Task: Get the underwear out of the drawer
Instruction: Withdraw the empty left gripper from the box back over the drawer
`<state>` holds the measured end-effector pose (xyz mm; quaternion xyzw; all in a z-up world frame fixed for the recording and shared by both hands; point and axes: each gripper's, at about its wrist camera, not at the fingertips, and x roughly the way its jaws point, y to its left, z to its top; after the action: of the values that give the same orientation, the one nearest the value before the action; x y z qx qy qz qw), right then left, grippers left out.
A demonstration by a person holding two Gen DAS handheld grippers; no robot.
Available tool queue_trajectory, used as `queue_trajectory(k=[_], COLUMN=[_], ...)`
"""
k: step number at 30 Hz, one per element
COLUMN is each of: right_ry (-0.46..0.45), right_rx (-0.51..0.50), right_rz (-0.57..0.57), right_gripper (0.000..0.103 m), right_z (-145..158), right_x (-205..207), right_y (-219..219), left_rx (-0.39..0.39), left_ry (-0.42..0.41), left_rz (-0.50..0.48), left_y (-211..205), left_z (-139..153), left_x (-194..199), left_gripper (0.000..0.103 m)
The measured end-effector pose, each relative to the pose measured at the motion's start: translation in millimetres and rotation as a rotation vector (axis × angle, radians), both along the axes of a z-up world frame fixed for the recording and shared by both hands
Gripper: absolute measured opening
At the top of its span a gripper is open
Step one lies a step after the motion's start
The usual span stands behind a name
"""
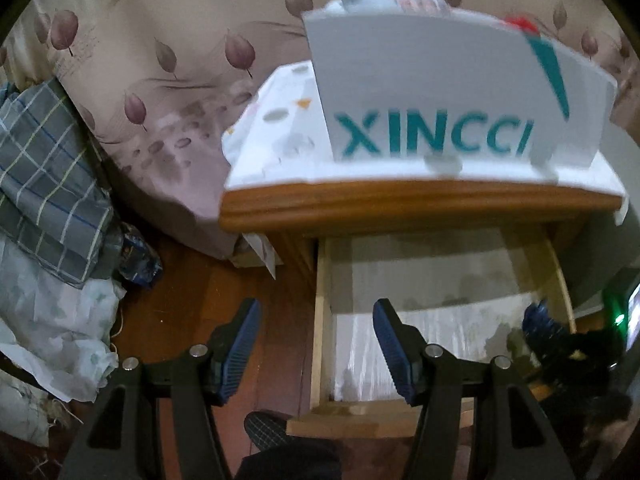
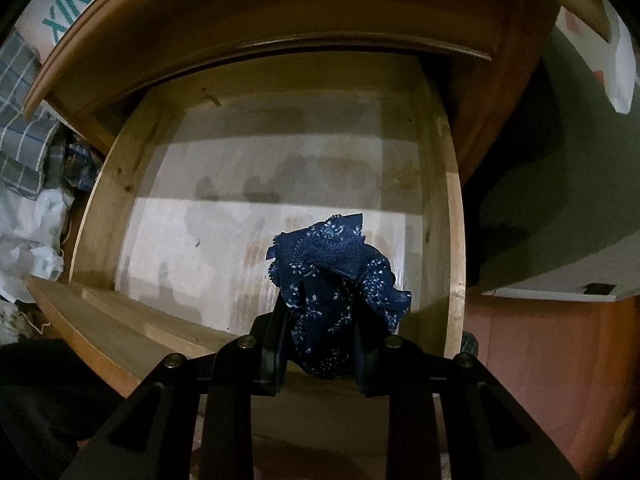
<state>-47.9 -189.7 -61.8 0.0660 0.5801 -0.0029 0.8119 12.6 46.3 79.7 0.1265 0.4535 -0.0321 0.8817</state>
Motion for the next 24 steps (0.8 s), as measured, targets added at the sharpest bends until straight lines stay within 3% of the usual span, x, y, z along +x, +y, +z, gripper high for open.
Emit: queue_trajectory(k=[10,15,19,24], right_ry=[-0.051,-0.070,-0.093,-0.164], right_rx=[-0.009,-0.016,-0.014,-0.012], right_rz=[0.036,0.027,0.026,0.057], right_gripper=[0.024,0.024,0.024,0.024], right_z=[14.5,32.5,55.6,107.6], right_x=[-3.9,-5.7,-6.6,-10.2], right_y=[7.0,4.4,6.1,11.0], left_rx=[-0.012,0.007,-0.002,-0.037], left_ry=[-0.006,-0.015,-0.029,-0.022], left_rz=[0.002,-0.004,-0.007,-0.001], left_y=[-5.1,-4.3,-5.2,-2.6], left_z=[-47.4,-54.1,-54.6,-53.4], left_x=[3.5,5.6,5.8,10.3], left_gripper=[0.060,0.060,0.060,0.060])
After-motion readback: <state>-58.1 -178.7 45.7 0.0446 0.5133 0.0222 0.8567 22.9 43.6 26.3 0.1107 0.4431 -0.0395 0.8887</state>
